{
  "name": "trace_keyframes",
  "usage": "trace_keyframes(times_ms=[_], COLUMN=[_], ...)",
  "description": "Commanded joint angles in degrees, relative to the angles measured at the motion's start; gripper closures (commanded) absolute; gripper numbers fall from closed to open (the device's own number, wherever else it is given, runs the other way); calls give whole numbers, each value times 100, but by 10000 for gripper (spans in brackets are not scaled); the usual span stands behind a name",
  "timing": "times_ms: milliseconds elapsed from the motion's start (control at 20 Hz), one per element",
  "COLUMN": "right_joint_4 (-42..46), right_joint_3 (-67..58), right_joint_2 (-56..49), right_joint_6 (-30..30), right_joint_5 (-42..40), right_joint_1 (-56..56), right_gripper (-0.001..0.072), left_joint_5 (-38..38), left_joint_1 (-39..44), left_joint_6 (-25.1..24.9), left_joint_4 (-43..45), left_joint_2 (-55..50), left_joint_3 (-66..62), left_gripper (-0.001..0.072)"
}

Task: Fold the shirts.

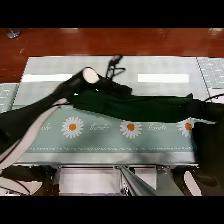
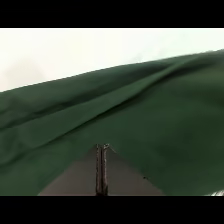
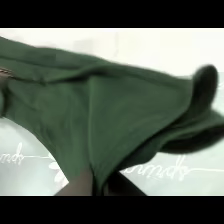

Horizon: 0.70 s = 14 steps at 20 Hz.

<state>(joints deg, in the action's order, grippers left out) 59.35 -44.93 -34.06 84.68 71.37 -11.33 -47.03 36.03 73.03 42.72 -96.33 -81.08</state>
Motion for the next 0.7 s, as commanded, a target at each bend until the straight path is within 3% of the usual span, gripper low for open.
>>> trace_keyframes(times_ms=[0, 150, 250, 400, 550, 650], right_joint_4=[-17, -98, -101, -417, -1032, -1060], right_joint_3=[-83, -461, -605, -667, -870, -1154], right_joint_2=[380, 376, 356, 146, -337, -756], right_joint_6=[136, 138, 153, 48, -286, -289], right_joint_5=[39, -101, -109, -107, -81, -92], right_joint_1=[2, 2, 2, 2, 42, 374], right_gripper=[676, 676, 676, 676, 676, 676], left_joint_5=[-354, -446, -446, -509, -1095, -1491], left_joint_1=[525, 890, 1165, 1331, 695, -160], left_joint_6=[634, 922, 706, 566, 538, 542], left_joint_4=[127, -22, -544, -658, -649, -522], left_joint_2=[-754, -1086, -1200, -1204, -929, -409], left_joint_3=[-474, -474, -494, -710, -1119, -1137], left_gripper=[684, 684, 684, 684, 683, 684])
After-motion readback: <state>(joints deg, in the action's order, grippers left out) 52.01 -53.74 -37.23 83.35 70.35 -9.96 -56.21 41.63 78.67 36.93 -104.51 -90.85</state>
